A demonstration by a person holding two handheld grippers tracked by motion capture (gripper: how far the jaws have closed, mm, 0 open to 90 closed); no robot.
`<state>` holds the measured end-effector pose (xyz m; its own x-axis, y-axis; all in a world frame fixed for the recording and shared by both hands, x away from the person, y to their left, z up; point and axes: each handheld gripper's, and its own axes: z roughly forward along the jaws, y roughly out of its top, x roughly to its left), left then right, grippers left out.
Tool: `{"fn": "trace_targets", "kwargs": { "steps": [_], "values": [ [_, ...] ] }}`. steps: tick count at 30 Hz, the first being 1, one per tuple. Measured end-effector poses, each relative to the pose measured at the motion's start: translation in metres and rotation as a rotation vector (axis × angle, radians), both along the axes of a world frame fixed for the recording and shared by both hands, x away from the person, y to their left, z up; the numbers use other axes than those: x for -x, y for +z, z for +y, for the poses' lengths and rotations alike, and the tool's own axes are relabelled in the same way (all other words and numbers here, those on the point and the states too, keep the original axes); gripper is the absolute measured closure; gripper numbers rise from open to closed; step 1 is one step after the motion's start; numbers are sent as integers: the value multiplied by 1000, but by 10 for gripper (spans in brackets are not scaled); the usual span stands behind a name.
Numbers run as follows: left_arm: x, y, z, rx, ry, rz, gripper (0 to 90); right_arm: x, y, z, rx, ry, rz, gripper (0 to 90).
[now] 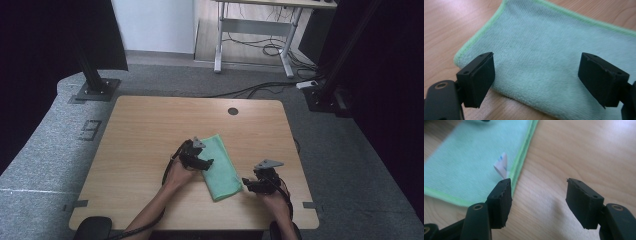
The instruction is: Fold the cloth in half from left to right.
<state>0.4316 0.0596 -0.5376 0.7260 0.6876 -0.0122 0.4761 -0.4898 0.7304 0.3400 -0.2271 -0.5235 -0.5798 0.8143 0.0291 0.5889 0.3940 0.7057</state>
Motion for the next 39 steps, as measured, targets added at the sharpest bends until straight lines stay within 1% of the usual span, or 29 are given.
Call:
{"fn": "trace_targets", "kwargs": {
  "steps": [3,5,6,8,9,10,11,12,13,15,16,17,18,20,21,25,29,32,34,36,39],
  "values": [
    [7,6,0,3,-12,-9,142,-2,3,6,-33,12,-16,348],
    [13,6,0,-4,-18,-9,142,-4,2,14,-34,33,-12,334],
    [15,5,0,-18,-22,-7,142,-5,0,18,-32,45,-7,332],
    [17,0,0,-58,-21,-5,142,-8,-5,24,-18,69,12,331],
    [18,-4,0,-82,-17,-3,142,-9,-9,26,-3,77,24,330],
    [18,-7,0,-91,-16,-1,141,-9,-11,26,20,79,35,329],
    [17,-9,2,-68,-11,8,138,-9,-13,25,38,75,42,329],
    [16,-10,3,-49,-1,22,140,-8,-14,23,43,73,51,329],
    [16,-11,4,-44,1,29,139,-6,-14,20,41,68,58,330],
    [16,-11,4,-44,-1,26,139,-1,-13,12,54,66,69,330],
    [15,-10,4,-51,-6,26,139,1,-13,9,52,58,75,330],
    [15,-11,4,-48,-5,30,138,2,-12,5,47,52,79,331],
    [15,-11,4,-37,0,32,138,4,-11,3,52,47,79,333],
    [15,-10,5,-37,-1,30,138,5,-8,2,69,42,70,334],
    [15,-10,5,-28,1,28,138,6,-6,1,71,40,62,334],
    [19,-3,8,12,-1,21,141,6,0,1,43,36,41,332],
    [27,7,11,23,-1,1,141,2,1,4,14,43,22,315],
    [35,8,14,21,4,2,140,1,0,9,4,66,17,302],
    [39,5,14,7,13,7,137,0,-1,11,5,72,19,296],
    [41,1,14,-10,16,11,132,-2,-3,12,15,76,21,295],
    [43,-5,11,-43,27,17,128,-5,-6,11,46,78,30,296]
  ]
}}
